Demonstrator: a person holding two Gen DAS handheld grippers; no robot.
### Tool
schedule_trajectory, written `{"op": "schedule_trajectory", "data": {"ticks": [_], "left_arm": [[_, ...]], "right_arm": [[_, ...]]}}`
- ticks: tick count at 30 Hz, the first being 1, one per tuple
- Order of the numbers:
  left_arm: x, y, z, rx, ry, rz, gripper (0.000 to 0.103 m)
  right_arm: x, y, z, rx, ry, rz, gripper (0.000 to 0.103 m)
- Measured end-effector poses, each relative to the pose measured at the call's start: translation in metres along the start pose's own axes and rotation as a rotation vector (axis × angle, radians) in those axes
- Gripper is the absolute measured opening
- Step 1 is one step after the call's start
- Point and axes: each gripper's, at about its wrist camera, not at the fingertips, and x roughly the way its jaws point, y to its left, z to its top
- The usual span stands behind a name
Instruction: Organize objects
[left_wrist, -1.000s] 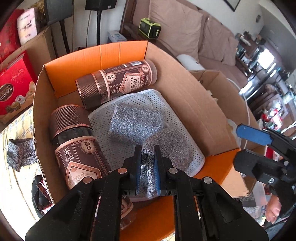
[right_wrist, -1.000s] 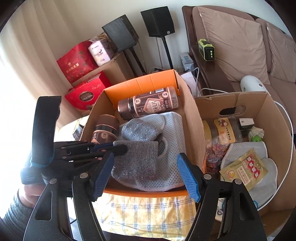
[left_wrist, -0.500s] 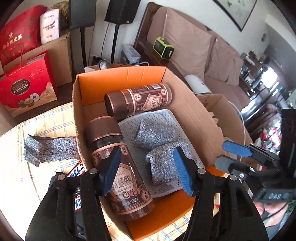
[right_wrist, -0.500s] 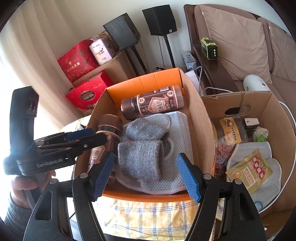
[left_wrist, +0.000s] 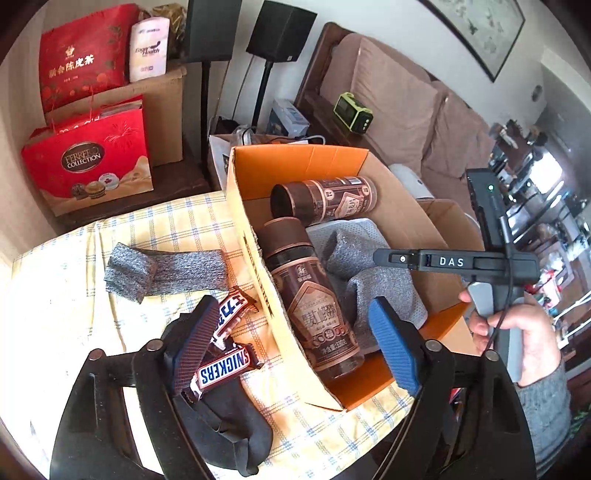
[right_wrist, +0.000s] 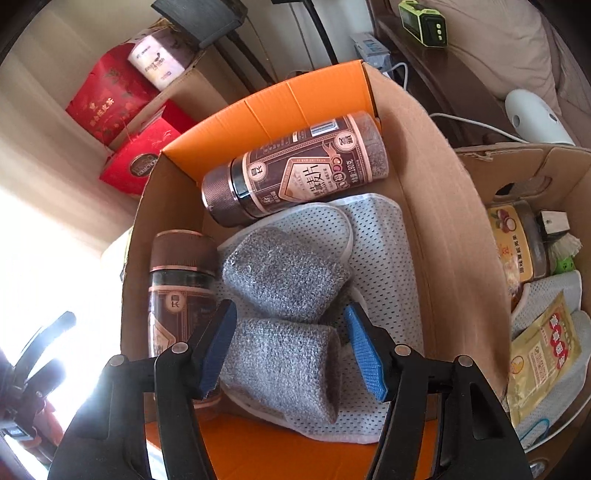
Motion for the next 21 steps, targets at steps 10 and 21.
{"op": "schedule_trajectory", "data": {"ticks": [10, 21], "left_arm": [[-0.01, 0.045, -0.023, -0.085, -0.008, -0.012, 0.089], [-0.013, 0.082, -0.042, -0.139, -0.007, 0.045, 0.1]], "right_arm": [[0.008, -0.001, 0.039, 0.047, -0.036, 0.055, 0.063], [-0.012, 0.021, 0.034, -0.102, -0.11, -0.197, 0.065]]}}
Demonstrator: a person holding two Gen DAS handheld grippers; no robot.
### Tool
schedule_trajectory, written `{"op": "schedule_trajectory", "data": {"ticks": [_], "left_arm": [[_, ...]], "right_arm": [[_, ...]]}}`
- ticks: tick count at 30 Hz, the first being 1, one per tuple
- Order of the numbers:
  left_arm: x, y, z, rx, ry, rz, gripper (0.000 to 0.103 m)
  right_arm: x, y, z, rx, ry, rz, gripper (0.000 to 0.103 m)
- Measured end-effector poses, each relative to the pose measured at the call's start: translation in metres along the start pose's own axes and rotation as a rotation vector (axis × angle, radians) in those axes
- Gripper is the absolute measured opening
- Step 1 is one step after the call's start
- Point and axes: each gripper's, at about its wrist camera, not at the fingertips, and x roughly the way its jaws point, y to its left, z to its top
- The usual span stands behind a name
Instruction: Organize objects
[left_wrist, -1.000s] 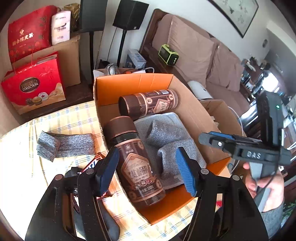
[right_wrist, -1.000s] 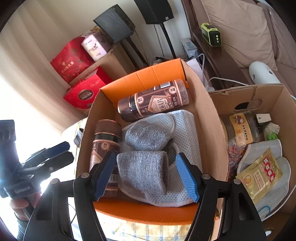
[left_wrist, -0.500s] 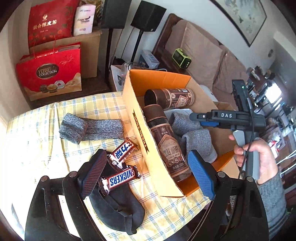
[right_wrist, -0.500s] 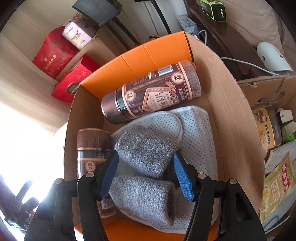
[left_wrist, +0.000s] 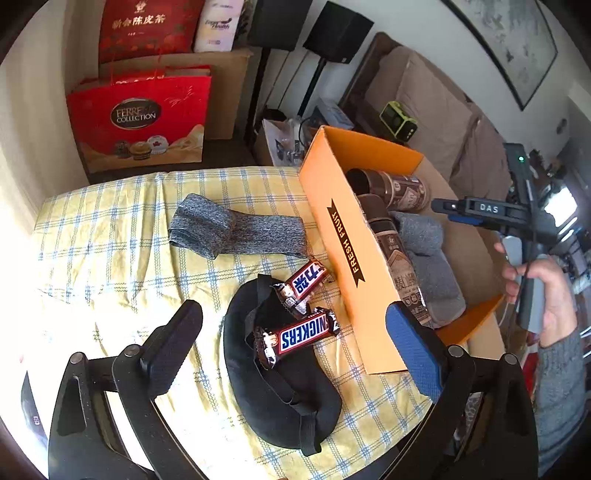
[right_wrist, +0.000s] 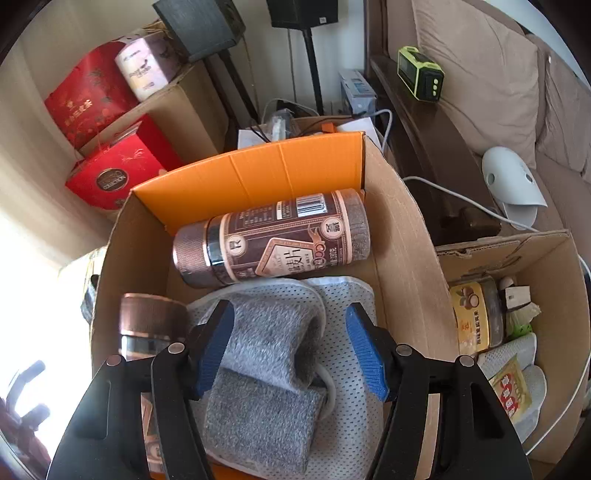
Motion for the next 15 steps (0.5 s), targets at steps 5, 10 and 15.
{"op": "schedule_trajectory", "data": {"ticks": [5, 10, 15], "left_arm": [[-0.002, 0.017, -0.007, -0.018, -0.004, 0.059, 0.101], [-0.01, 0.036, -0.016, -0.046, -0.009, 0.08, 0.103], [-0.03, 0.058, -0.015, -0.076, -0.037, 0.126, 0.103]], "right_arm": [[-0.035, 0.024, -0.022, -0.089, -0.094, 0.006, 0.073], [-0.057, 0.069, -0.033, -0.19, -0.143, 0.048, 0.08], [-0.064, 0.113, -0.042, -0.255, -0.138, 0.117, 0.082]]}}
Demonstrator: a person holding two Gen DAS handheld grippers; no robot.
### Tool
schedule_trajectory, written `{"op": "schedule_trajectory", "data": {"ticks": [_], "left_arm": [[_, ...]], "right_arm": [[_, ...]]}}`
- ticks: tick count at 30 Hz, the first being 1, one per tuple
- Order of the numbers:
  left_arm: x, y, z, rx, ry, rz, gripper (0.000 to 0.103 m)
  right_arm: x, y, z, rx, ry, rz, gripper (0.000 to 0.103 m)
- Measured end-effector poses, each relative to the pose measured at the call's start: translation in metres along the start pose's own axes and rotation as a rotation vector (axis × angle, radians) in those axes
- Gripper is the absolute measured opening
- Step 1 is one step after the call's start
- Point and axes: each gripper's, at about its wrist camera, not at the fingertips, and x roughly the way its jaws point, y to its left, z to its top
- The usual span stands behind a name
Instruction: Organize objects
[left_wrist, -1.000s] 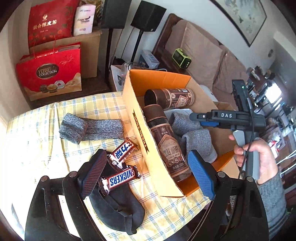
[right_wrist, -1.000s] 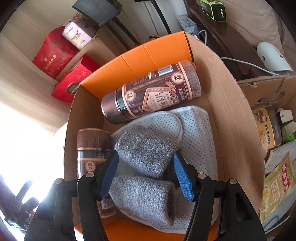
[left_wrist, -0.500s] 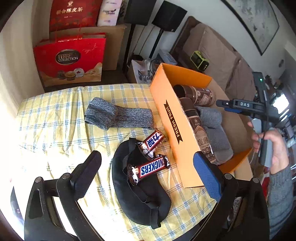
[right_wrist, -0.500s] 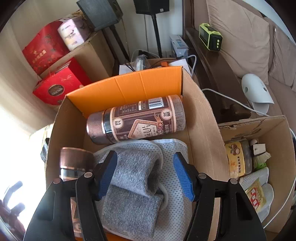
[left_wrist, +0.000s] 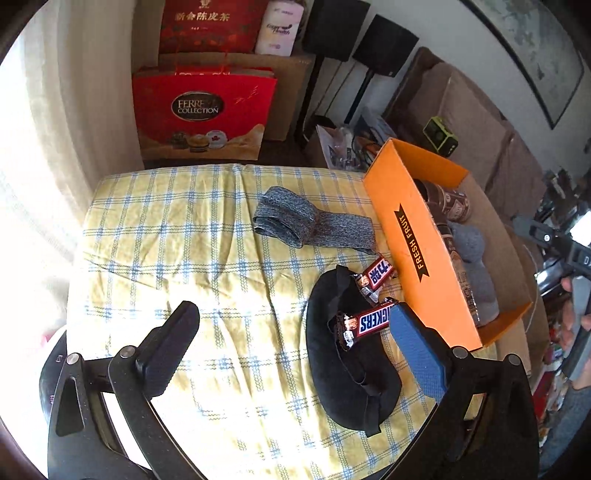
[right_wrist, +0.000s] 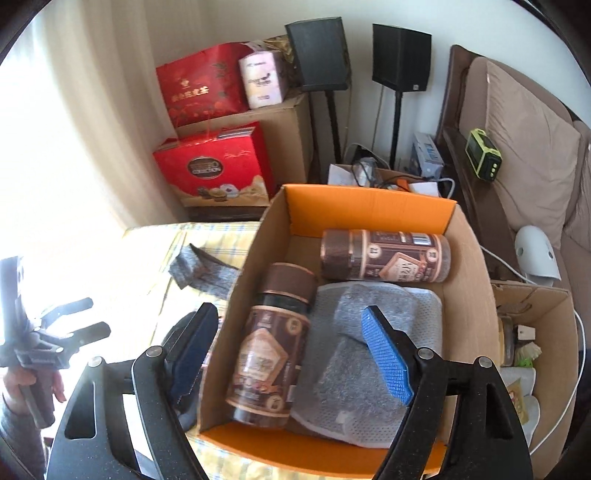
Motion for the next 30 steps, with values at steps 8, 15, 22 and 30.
{"op": "schedule_trajectory", "data": {"ticks": [8, 15, 22, 30], "left_arm": [[-0.023, 0.03, -0.004, -0.032, -0.021, 0.011, 0.103], [-0.016, 0.037, -0.041, -0.054, 0.032, -0.038, 0.102], [-0.003, 0.034, -0.073, -0.09, 0.071, -0.09, 0.099], [0.002, 0.023, -0.088, -0.093, 0.083, -0.103, 0.086]], "right_arm": [[0.006, 0.057, -0.009, -0.046, 0.013, 0.107, 0.083], [0.0, 0.095, -0.041, -0.1, 0.001, 0.131, 0.083], [-0.01, 0.109, -0.084, -0.122, -0.018, 0.116, 0.083], [-0.012, 0.11, -0.124, -0.085, -0.027, 0.094, 0.083]]}}
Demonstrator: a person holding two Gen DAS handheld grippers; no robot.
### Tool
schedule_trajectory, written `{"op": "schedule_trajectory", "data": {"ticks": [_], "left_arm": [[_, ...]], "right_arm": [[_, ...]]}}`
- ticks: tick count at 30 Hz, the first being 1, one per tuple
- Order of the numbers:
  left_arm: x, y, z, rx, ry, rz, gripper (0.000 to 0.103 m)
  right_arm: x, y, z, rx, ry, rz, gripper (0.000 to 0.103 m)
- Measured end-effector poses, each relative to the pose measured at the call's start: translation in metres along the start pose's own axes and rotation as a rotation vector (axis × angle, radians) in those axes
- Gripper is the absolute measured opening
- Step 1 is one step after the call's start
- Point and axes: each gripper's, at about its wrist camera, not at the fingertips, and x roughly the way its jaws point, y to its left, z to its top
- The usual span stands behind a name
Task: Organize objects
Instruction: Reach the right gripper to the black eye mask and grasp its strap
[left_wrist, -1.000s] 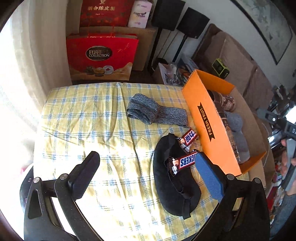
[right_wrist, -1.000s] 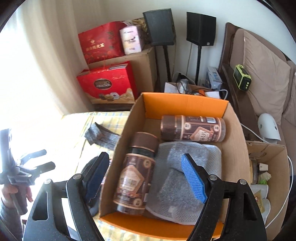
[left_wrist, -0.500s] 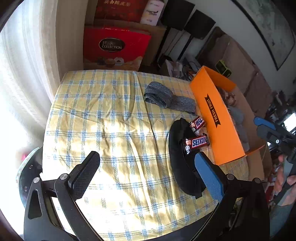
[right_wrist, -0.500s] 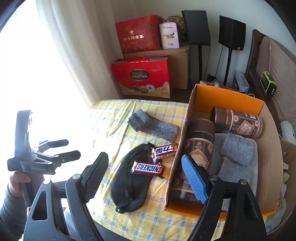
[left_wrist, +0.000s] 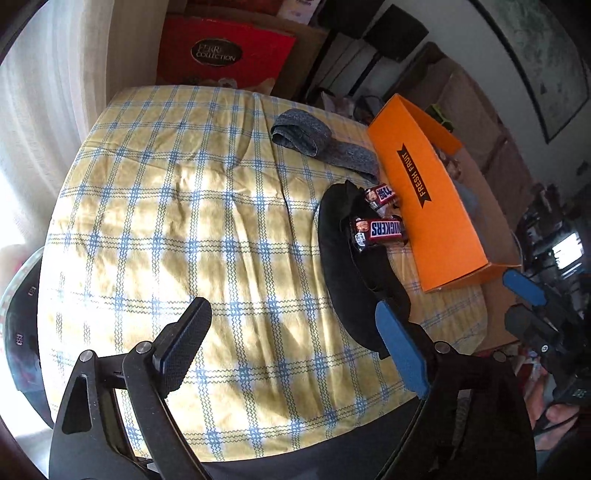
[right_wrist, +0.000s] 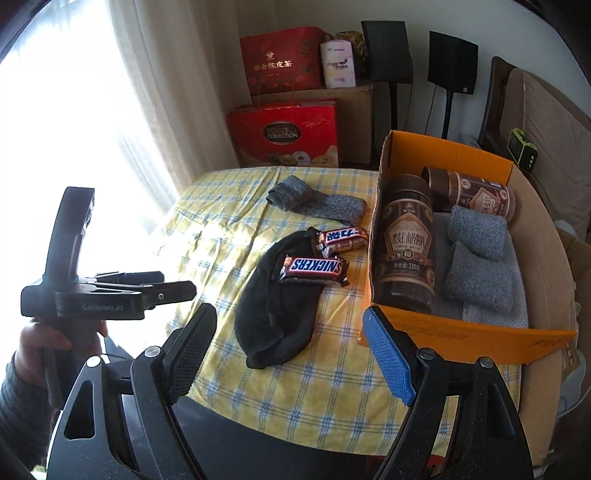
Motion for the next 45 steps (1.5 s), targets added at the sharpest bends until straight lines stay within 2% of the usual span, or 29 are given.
{"op": "schedule_trajectory", "data": {"ticks": [2, 5, 10, 15, 19, 24, 29, 31, 32, 35, 40, 42, 45], "left_arm": [[0.001, -0.004, -0.003, 0.007, 0.002, -0.004, 0.083], [0.006, -0.009, -0.007, 0.009, 0.008, -0.02, 0.072], [0.02, -0.018, -0.006, -0.002, 0.025, -0.06, 0.054], [0.038, -0.026, -0.003, -0.026, 0.061, -0.098, 0.048], [0.053, -0.027, -0.001, -0.057, 0.098, -0.114, 0.044], [0.058, -0.03, 0.0, -0.075, 0.096, -0.124, 0.044], [0.063, -0.03, 0.002, -0.112, 0.109, -0.147, 0.03], [0.064, -0.03, 0.003, -0.117, 0.101, -0.137, 0.014], [0.064, -0.03, 0.003, -0.123, 0.097, -0.133, 0.01], [0.059, -0.028, 0.002, -0.138, 0.07, -0.153, 0.006], [0.038, -0.042, 0.008, -0.088, 0.016, -0.173, 0.002], [0.029, -0.052, 0.01, -0.048, 0.002, -0.14, 0.001], [0.018, -0.068, 0.011, 0.012, -0.016, -0.09, 0.001]], "right_arm": [[0.002, -0.002, -0.009, 0.028, 0.003, 0.016, 0.083], [0.01, -0.004, -0.022, 0.064, 0.018, 0.029, 0.08], [0.027, -0.007, -0.039, 0.097, 0.049, 0.012, 0.065], [0.044, -0.01, -0.047, 0.137, 0.068, 0.031, 0.057], [0.051, -0.009, -0.05, 0.151, 0.075, 0.04, 0.056], [0.06, -0.008, -0.049, 0.152, 0.086, 0.045, 0.056], [0.068, -0.009, -0.05, 0.157, 0.097, 0.063, 0.056], [0.07, -0.009, -0.051, 0.155, 0.102, 0.066, 0.056], [0.07, -0.009, -0.052, 0.154, 0.104, 0.068, 0.056], [0.068, -0.01, -0.053, 0.153, 0.103, 0.069, 0.056], [0.057, -0.008, -0.051, 0.13, 0.078, 0.057, 0.056], [0.048, -0.003, -0.049, 0.097, 0.055, 0.047, 0.062], [0.039, 0.006, -0.045, 0.057, 0.031, 0.039, 0.062]]}}
